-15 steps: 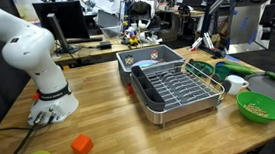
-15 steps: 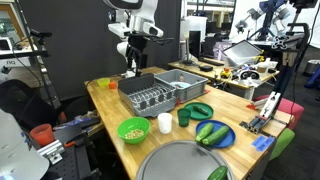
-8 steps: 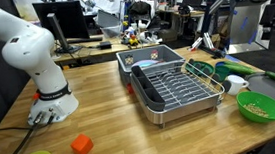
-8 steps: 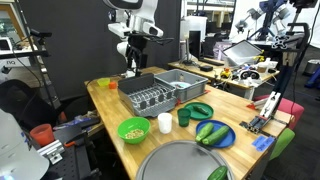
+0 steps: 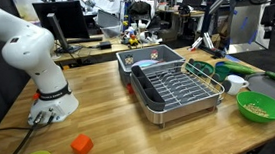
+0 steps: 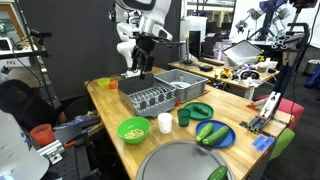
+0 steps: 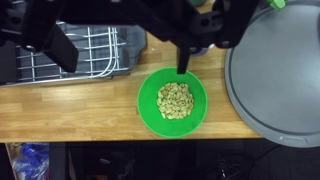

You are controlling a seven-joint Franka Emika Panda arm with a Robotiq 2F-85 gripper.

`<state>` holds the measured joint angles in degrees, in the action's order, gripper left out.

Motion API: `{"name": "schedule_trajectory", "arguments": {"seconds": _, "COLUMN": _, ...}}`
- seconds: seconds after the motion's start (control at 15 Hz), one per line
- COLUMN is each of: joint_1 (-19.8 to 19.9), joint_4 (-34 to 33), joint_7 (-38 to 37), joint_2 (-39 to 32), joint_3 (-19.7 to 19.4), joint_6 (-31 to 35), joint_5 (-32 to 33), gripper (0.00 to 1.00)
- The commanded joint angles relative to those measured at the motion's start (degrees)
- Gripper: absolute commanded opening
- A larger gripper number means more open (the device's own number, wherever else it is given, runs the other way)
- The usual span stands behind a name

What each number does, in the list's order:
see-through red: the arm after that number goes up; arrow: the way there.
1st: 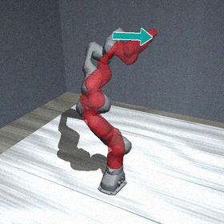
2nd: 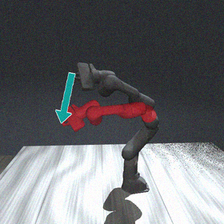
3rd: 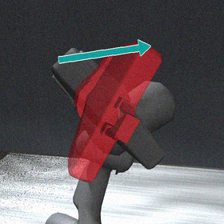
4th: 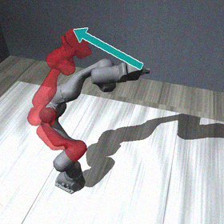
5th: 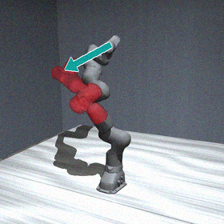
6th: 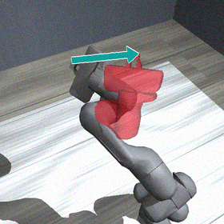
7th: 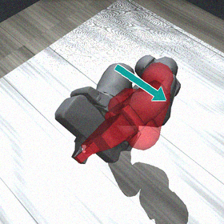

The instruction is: Pour the contents of the green cup into the bowl

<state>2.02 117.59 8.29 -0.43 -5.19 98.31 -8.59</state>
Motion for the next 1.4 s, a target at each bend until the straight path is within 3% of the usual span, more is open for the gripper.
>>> {"name": "schedule_trajectory", "arguments": {"seconds": 0.0, "joint_1": 1.8, "joint_4": -9.02, "joint_7": -0.44, "joint_2": -8.07, "joint_3": -0.38, "joint_6": -6.84, "joint_5": 0.89, "gripper": 1.0}}
{"name": "schedule_trajectory", "arguments": {"seconds": 0.2, "joint_1": 2.85, "joint_4": -14.46, "joint_7": -0.6, "joint_2": -13.51, "joint_3": -0.22, "joint_6": -6.1, "joint_5": -0.18, "gripper": 1.0}}
{"name": "schedule_trajectory", "arguments": {"seconds": 0.47, "joint_1": 2.46, "joint_4": -15.61, "joint_7": -4.75, "joint_2": -16.73, "joint_3": 0.52, "joint_6": 3.79, "joint_5": -1.66, "gripper": 1.0}}
{"name": "schedule_trajectory", "arguments": {"seconds": 0.6, "joint_1": 2.39, "joint_4": -13.18, "joint_7": -9.47, "joint_2": -15.54, "joint_3": 0.28, "joint_6": 10.41, "joint_5": -2.83, "gripper": 1.0}}
{"name": "schedule_trajectory", "arguments": {"seconds": 0.67, "joint_1": 2.51, "joint_4": -15.14, "joint_7": -6.55, "joint_2": -16.92, "joint_3": 0.85, "joint_6": 6.41, "joint_5": -1.23, "gripper": 1.0}}
{"name": "schedule_trajectory", "arguments": {"seconds": 1.33, "joint_1": 2.57, "joint_4": -14.86, "joint_7": -9.3, "joint_2": -16.56, "joint_3": 0.61, "joint_6": 8.84, "joint_5": -1.71, "gripper": 1.0}}
